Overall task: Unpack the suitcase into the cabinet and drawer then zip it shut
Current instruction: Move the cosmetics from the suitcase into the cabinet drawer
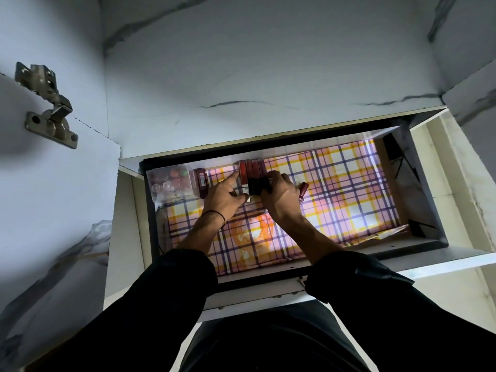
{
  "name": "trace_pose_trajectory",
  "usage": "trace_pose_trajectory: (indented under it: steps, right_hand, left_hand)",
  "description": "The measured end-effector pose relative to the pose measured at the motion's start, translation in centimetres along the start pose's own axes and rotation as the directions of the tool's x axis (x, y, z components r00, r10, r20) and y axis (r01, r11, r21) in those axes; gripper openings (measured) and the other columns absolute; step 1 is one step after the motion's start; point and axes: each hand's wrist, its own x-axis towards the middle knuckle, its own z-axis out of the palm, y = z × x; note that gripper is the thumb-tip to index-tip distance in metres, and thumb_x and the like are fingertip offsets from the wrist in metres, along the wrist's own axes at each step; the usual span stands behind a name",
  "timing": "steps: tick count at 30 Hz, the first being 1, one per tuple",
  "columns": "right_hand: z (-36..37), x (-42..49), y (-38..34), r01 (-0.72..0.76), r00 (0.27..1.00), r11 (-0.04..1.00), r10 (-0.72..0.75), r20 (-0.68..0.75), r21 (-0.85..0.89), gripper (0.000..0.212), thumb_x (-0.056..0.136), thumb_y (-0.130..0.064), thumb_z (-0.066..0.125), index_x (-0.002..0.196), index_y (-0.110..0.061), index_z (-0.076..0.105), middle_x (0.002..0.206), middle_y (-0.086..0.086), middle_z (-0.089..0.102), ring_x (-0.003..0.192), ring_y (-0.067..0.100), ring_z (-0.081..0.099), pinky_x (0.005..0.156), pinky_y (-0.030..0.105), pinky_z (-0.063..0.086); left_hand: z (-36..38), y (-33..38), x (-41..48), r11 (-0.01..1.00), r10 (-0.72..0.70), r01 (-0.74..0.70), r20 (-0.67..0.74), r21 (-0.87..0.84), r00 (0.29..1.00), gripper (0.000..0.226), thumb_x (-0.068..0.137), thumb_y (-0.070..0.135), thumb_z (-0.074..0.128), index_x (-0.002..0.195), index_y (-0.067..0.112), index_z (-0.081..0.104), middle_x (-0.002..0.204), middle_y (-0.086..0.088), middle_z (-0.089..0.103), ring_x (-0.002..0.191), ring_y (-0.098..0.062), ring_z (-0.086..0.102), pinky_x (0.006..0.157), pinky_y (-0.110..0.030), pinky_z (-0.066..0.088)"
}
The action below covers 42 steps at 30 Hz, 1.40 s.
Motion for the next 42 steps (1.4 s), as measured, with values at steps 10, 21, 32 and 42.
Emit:
trace_pose_trajectory:
  steps: [10,21,32,42]
  right_hand:
    - [-3.6,-2.1,4.9,-0.497,0.867,0.844,0.493,0.075,0.199,0.061,0.091,-0.039,0.069,0.131,-0.006,0.038,0.117,0.011,0.057,0.097,0.026,0.060,0.076,0.035,0.053]
    - [-2.6,0.1,4.7,-0.149,0.971,0.973,0.177,-0.159,0.178,0.029,0.100,-0.033,0.057,0.116,-0.010,0.053,0.097,0.004,0.063,0.081,0.017,0.063,0.061,0.028,0.046]
    - [-5.8,2.6,6.2,-0.202,0.952,0.976,0.214,-0.220,0.077,0.039,0.100,-0.035,0.056,0.123,-0.003,0.051,0.113,0.015,0.059,0.087,0.019,0.047,0.070,0.030,0.034]
    - [-6.1,2.7,6.7,-0.112,0.977,0.989,0.127,-0.173,0.091,0.040,0.100,-0.038,0.057,0.124,-0.007,0.051,0.113,0.012,0.062,0.098,0.026,0.061,0.071,0.033,0.043]
  left_hand:
    - [2.3,-0.4,-2.1,0.986,-0.061,0.038,-0.136,-0.163,0.989,0.058,0.093,0.027,0.064,0.146,0.020,0.041,0.100,-0.003,0.065,0.088,-0.015,0.060,0.072,-0.020,0.048]
    - [1.5,0.4,-2.6,0.987,-0.091,0.083,-0.054,-0.136,0.994,0.064,0.093,0.018,0.065,0.149,0.022,0.034,0.082,0.016,0.049,0.084,-0.011,0.053,0.080,-0.022,0.042]
    - [1.7,1.3,-2.8,0.993,-0.078,0.071,-0.075,-0.098,0.994,0.061,0.094,0.017,0.064,0.147,0.018,0.035,0.090,0.005,0.048,0.089,-0.016,0.050,0.086,-0.027,0.043]
    - [2.5,1.8,-2.7,0.988,-0.118,0.105,-0.117,-0.112,0.986,0.060,0.094,0.018,0.064,0.147,0.017,0.036,0.098,-0.001,0.054,0.092,-0.016,0.052,0.085,-0.028,0.046]
